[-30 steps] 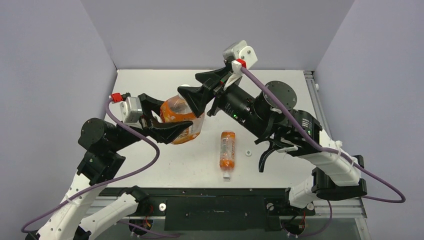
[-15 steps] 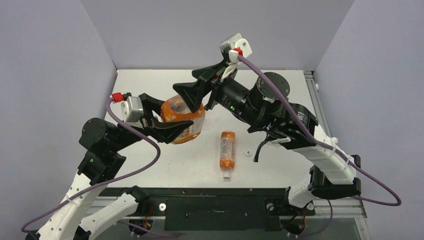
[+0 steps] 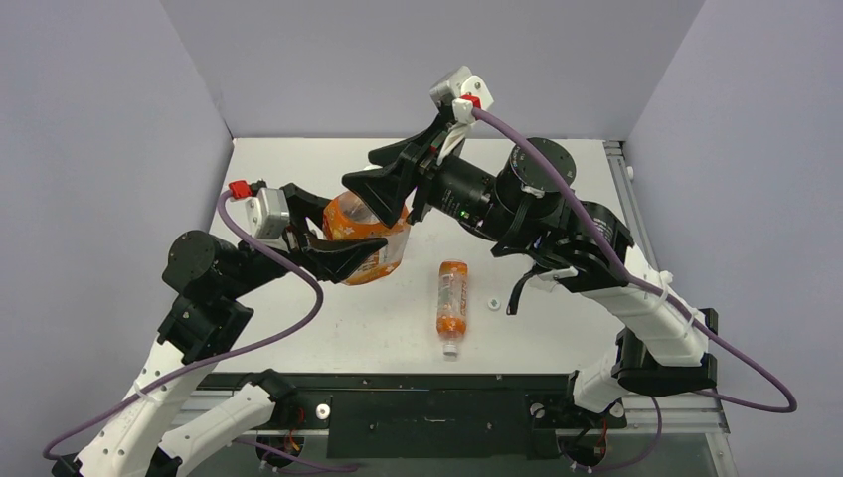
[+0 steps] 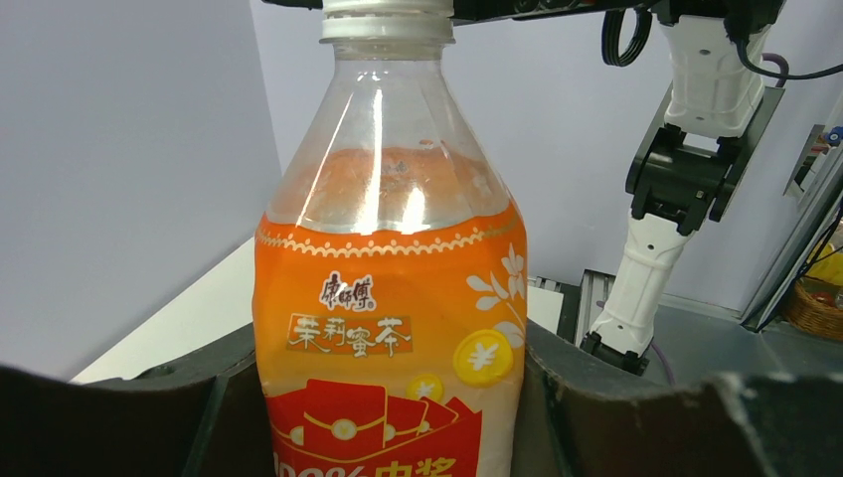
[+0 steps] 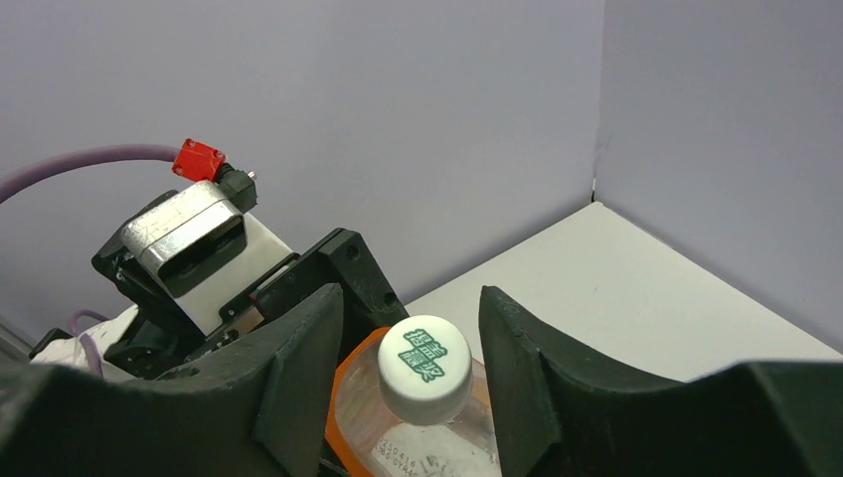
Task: Unscrew the bottle caps
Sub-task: Unscrew the bottle cap from the plastic bottle.
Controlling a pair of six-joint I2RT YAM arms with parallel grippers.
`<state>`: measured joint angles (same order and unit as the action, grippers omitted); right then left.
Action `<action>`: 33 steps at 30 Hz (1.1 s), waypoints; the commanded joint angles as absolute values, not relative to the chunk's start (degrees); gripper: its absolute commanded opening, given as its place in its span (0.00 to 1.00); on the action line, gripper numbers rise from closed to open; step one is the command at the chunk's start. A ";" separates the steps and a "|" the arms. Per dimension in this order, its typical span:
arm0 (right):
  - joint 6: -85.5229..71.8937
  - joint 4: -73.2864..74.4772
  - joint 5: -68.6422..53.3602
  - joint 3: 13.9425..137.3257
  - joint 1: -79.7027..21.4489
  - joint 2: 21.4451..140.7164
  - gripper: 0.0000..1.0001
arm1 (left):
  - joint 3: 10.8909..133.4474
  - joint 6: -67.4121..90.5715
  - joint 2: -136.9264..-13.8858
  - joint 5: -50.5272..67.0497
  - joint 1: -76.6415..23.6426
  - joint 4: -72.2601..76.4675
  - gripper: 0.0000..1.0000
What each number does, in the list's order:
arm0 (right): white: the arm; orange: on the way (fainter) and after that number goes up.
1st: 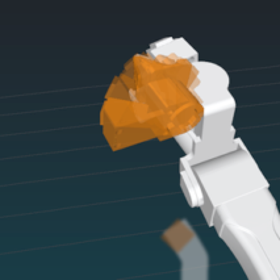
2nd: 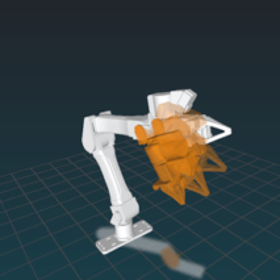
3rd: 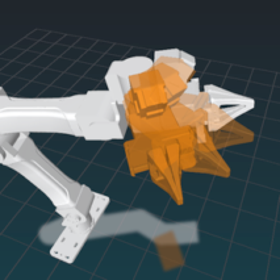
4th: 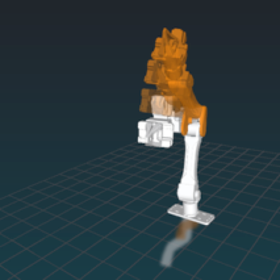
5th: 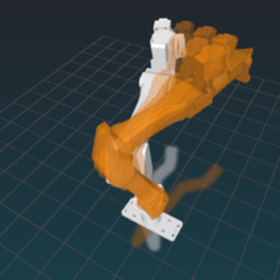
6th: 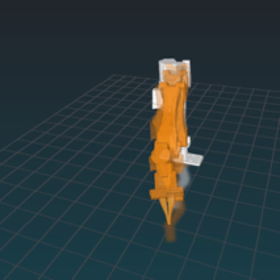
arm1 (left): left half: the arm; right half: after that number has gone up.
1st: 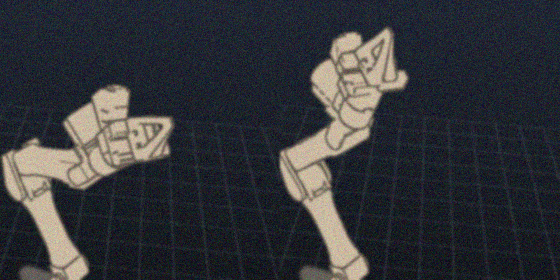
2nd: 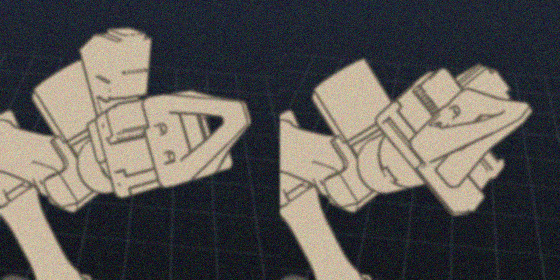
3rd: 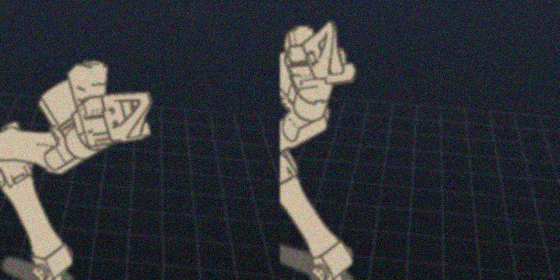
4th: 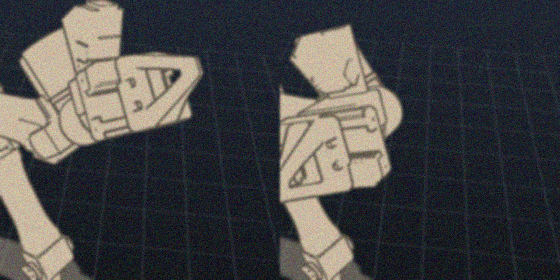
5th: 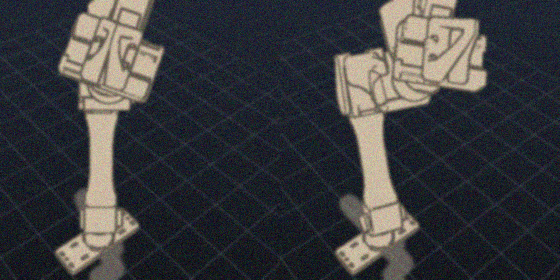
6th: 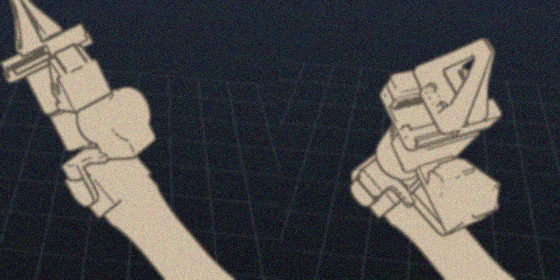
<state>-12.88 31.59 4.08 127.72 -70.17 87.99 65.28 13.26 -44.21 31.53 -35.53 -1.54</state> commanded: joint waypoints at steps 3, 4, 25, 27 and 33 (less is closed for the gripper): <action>-14.08 31.72 1.03 129.37 -68.64 88.80 0.46 | 66.78 14.36 -44.22 30.68 -35.60 0.70 0.00; -14.07 31.81 0.72 129.37 -68.53 89.06 0.45 | 66.86 14.44 -44.22 30.74 -35.60 0.70 0.00; -14.53 30.05 -1.04 129.06 -67.47 87.67 0.56 | 66.30 14.59 -43.38 31.34 -35.60 0.51 0.00; -14.46 28.88 -0.79 128.26 -67.47 86.74 0.57 | 66.27 14.59 -43.40 31.36 -35.60 0.49 0.00; -14.50 29.74 -1.50 128.96 -67.47 87.14 0.44 | 66.32 14.81 -43.42 31.47 -35.60 0.61 0.00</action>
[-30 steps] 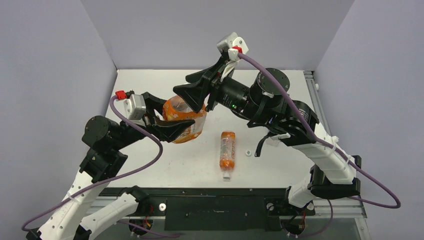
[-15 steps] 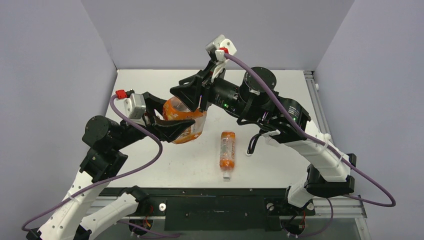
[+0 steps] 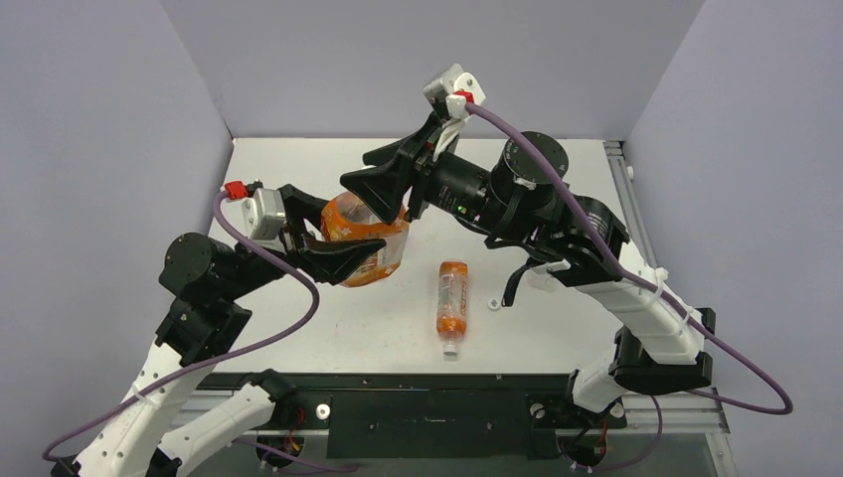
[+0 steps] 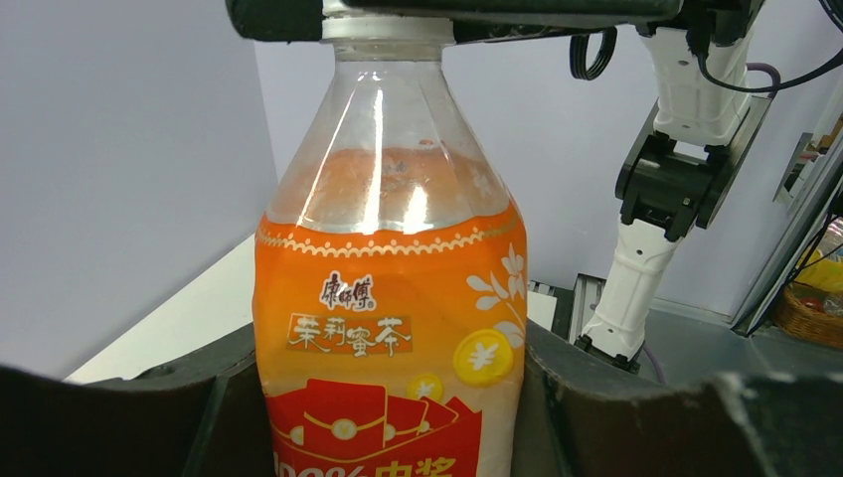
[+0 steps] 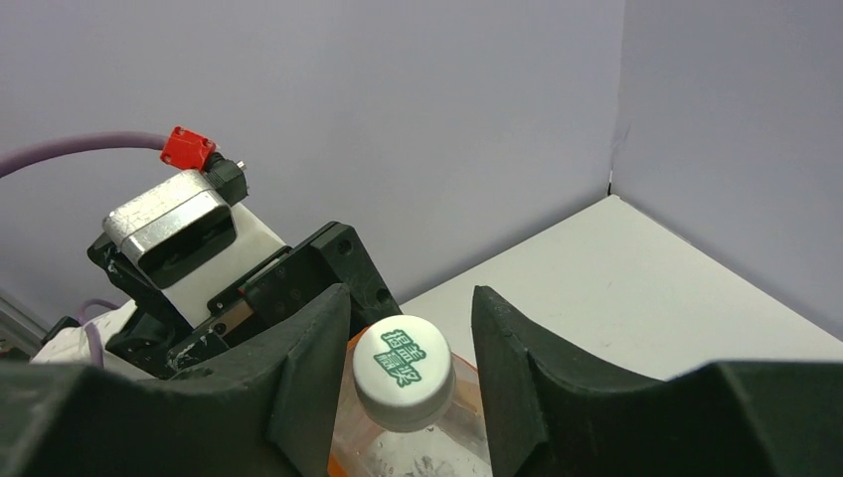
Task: Unscrew the bottle caps
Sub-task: Unscrew the bottle cap from the plastic bottle.
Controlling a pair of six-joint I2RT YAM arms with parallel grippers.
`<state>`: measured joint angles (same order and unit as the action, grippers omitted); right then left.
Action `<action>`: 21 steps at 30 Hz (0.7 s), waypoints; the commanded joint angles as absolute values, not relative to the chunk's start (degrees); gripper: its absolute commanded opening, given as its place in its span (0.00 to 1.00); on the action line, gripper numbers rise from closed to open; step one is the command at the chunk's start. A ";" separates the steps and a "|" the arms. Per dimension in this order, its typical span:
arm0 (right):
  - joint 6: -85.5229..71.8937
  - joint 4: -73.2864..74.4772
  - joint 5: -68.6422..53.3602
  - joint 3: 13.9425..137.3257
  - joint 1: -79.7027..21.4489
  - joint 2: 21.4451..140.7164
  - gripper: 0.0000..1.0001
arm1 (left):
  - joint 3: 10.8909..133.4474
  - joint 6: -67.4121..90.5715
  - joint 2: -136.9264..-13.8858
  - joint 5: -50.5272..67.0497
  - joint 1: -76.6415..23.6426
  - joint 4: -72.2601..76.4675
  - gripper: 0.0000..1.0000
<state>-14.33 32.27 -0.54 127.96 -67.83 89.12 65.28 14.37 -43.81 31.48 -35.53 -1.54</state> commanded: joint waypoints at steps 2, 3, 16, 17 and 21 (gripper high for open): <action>-14.57 30.02 -1.85 129.00 -67.47 87.49 0.40 | 66.43 14.85 -43.56 31.52 -35.60 0.62 0.00; -14.62 30.13 -2.24 129.13 -67.45 87.75 0.37 | 66.53 14.90 -43.58 31.54 -35.60 0.62 0.00; -14.50 32.01 -4.05 131.01 -67.42 89.39 0.23 | 66.85 15.10 -43.60 32.44 -35.60 0.52 0.00; -14.50 31.96 -4.05 131.11 -67.37 89.26 0.15 | 66.87 15.11 -43.64 32.67 -35.60 0.48 0.00; -14.29 32.26 -4.64 131.42 -66.98 88.96 0.00 | 67.16 15.87 -43.61 34.27 -35.60 0.51 0.00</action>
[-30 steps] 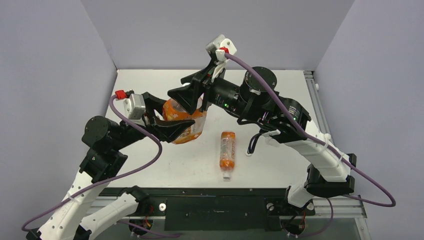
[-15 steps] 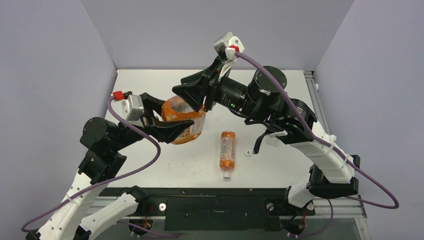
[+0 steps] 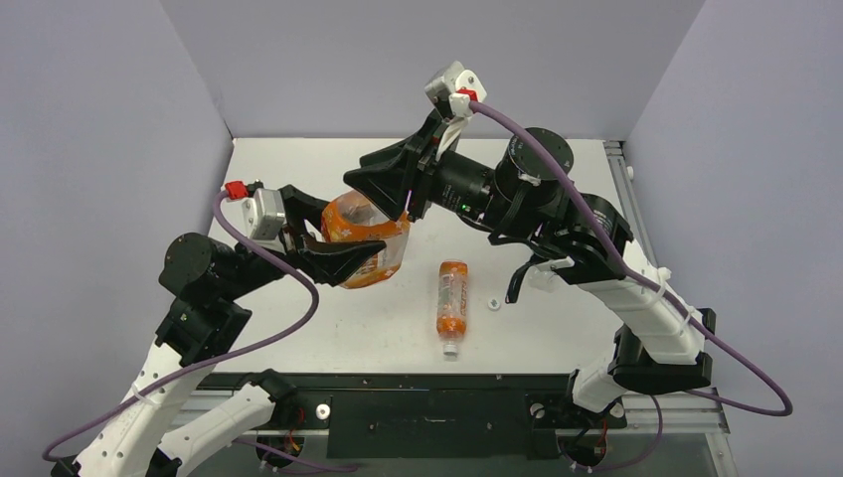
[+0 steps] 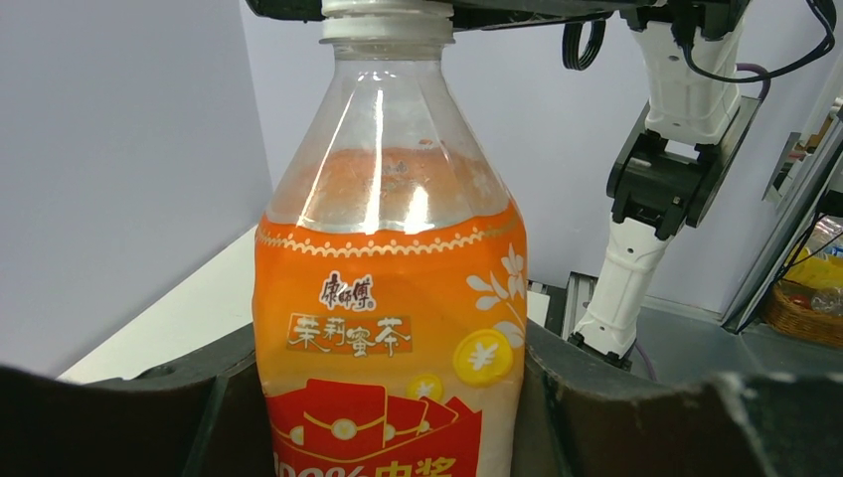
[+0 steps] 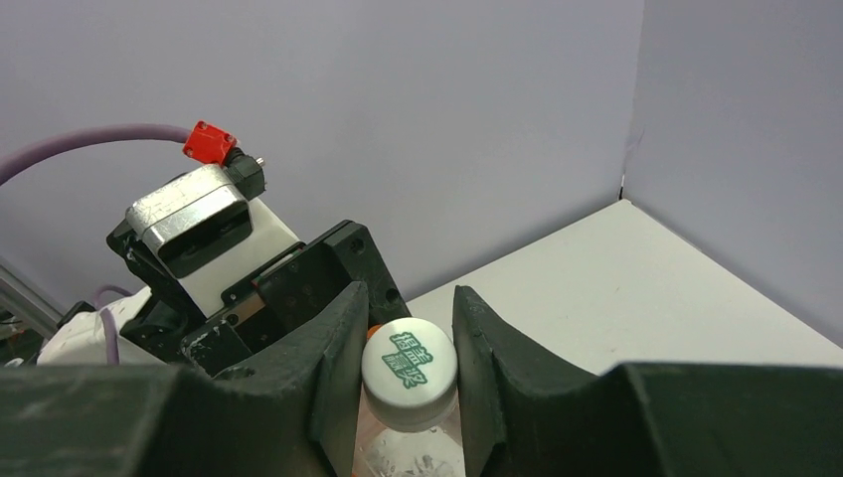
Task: Unscrew the bottle caps
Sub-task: Unscrew the bottle cap from the plastic bottle.
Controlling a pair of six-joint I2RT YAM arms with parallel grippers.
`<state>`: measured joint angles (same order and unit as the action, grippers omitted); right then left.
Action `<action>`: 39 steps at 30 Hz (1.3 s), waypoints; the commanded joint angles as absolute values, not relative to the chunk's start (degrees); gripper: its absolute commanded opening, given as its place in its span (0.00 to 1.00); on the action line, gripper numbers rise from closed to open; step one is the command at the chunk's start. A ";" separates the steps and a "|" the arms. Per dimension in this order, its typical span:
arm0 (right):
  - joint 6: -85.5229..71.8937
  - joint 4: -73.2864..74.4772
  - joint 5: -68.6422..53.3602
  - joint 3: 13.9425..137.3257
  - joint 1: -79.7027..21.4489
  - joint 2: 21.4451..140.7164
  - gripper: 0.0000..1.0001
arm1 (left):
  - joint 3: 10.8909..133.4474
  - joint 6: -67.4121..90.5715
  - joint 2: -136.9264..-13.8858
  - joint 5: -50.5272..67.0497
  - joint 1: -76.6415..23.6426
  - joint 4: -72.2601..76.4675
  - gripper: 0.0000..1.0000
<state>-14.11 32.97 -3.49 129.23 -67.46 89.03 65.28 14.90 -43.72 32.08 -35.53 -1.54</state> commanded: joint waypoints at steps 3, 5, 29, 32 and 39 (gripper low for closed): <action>-13.82 33.02 -10.68 132.41 -65.17 89.08 0.00 | 67.71 18.08 -43.47 37.83 -35.58 0.98 0.00; -13.38 32.52 -17.88 132.16 -63.68 88.49 0.00 | 68.21 20.38 -43.47 43.58 -35.59 2.18 0.00; -13.64 25.47 -24.69 129.55 -60.76 85.00 0.72 | 71.02 27.05 -43.94 55.94 -37.01 4.16 0.00; -8.19 27.03 -11.42 126.99 -64.16 81.83 0.79 | 69.88 21.16 -43.50 48.20 -36.98 1.08 0.00; -0.56 33.49 19.06 133.93 -78.31 87.25 0.81 | 68.39 14.03 -43.22 35.06 -36.91 -2.98 0.00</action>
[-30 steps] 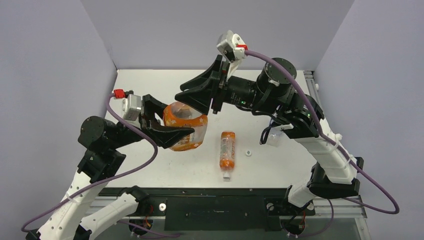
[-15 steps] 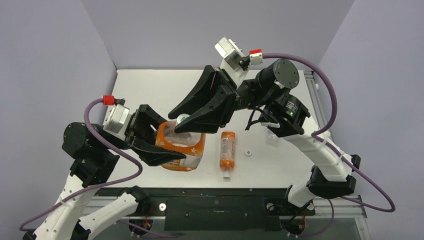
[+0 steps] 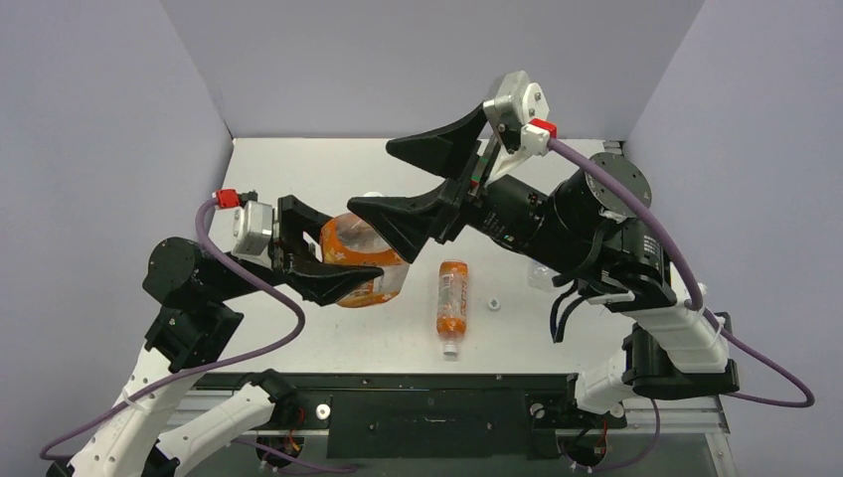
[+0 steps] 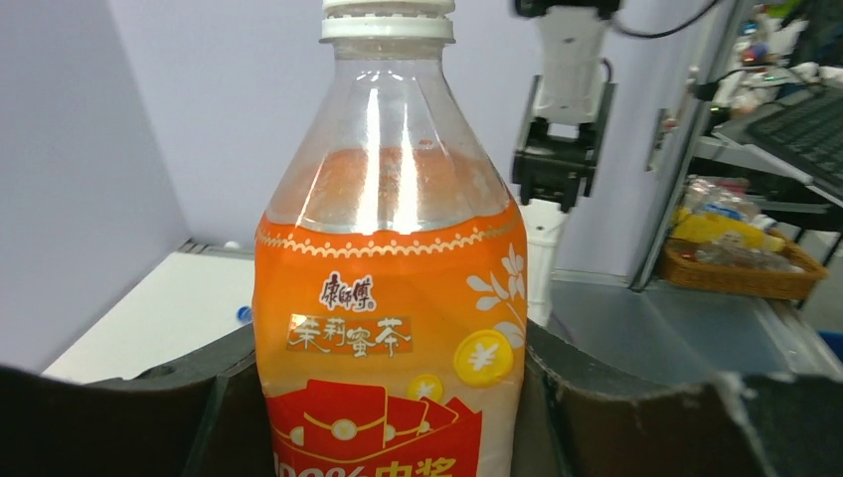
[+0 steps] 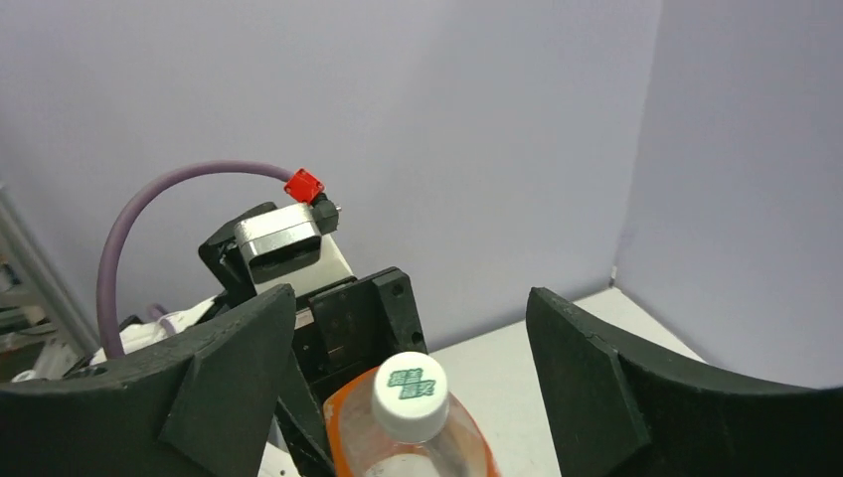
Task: Unscrew the bottle caps
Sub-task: Unscrew the bottle cap from the plastic bottle.
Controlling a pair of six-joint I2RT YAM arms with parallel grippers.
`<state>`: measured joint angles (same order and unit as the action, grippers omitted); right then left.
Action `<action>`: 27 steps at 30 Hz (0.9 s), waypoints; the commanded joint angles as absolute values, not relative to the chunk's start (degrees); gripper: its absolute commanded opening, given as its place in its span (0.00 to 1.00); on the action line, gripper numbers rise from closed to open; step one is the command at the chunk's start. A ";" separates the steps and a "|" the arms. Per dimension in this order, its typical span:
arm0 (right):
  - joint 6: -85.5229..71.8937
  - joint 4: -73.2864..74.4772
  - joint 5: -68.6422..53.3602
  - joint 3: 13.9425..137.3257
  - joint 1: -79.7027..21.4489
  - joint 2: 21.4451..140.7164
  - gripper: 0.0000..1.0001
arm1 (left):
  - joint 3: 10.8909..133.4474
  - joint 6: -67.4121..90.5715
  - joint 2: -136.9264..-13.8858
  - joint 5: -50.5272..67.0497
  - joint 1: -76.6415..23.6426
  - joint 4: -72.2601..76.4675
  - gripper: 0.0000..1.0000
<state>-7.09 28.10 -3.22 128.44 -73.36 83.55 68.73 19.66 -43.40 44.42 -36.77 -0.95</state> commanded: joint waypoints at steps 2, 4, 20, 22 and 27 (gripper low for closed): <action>-0.63 35.11 22.16 136.14 -79.24 89.81 0.80 | 68.44 13.45 -43.33 33.47 -36.94 -3.15 0.00; -1.86 35.27 24.27 136.55 -79.37 91.09 0.75 | 68.44 13.08 -43.32 32.57 -36.92 -3.02 0.00; -10.05 32.22 18.41 132.92 -74.64 90.18 0.19 | 68.09 12.72 -43.08 31.42 -36.97 -2.66 0.00; -10.26 32.14 17.50 132.91 -74.41 90.11 0.07 | 68.03 12.82 -43.10 31.49 -36.94 -2.45 0.00; -8.90 31.66 13.27 132.66 -73.68 89.48 0.00 | 67.72 13.71 -43.10 32.87 -36.92 -2.29 0.00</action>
